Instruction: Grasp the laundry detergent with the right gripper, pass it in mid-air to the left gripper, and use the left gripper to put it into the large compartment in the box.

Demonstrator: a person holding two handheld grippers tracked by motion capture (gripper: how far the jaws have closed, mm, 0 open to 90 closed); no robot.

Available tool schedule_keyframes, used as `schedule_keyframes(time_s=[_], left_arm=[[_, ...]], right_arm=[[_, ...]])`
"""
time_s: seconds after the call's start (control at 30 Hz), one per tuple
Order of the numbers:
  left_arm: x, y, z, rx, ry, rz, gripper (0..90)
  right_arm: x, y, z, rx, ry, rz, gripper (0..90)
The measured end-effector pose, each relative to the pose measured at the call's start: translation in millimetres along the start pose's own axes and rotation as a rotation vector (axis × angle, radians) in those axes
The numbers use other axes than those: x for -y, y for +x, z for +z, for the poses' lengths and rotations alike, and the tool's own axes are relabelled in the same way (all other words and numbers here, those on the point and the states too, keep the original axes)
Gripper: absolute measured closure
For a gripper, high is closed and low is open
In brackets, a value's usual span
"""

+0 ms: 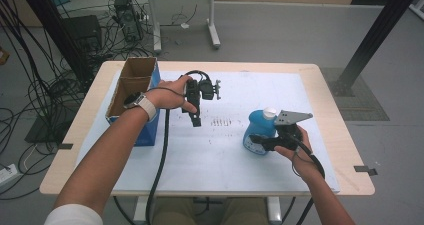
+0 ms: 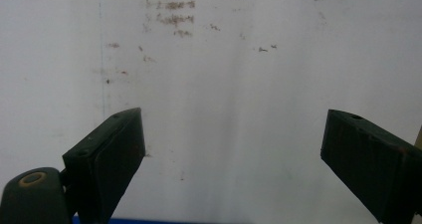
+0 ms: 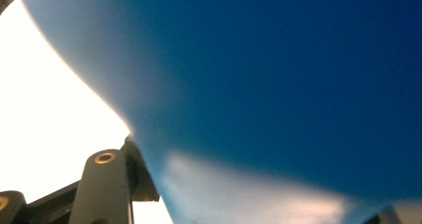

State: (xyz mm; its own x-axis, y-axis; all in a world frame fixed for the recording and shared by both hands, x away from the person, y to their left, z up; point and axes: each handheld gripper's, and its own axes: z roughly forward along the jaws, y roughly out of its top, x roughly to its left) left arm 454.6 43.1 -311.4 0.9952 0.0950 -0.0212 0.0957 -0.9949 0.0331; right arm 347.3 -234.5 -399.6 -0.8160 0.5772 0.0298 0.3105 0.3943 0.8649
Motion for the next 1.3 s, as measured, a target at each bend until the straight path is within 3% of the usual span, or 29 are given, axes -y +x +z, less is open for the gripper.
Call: schedule_keyframes(time_s=[1.3], left_arm=[[0.9,-0.5,1.1,0.002,0.0,0.0,10.8]], right_arm=[[0.3,-1.2,0.4,-0.011,-0.006,-0.01,42.4]])
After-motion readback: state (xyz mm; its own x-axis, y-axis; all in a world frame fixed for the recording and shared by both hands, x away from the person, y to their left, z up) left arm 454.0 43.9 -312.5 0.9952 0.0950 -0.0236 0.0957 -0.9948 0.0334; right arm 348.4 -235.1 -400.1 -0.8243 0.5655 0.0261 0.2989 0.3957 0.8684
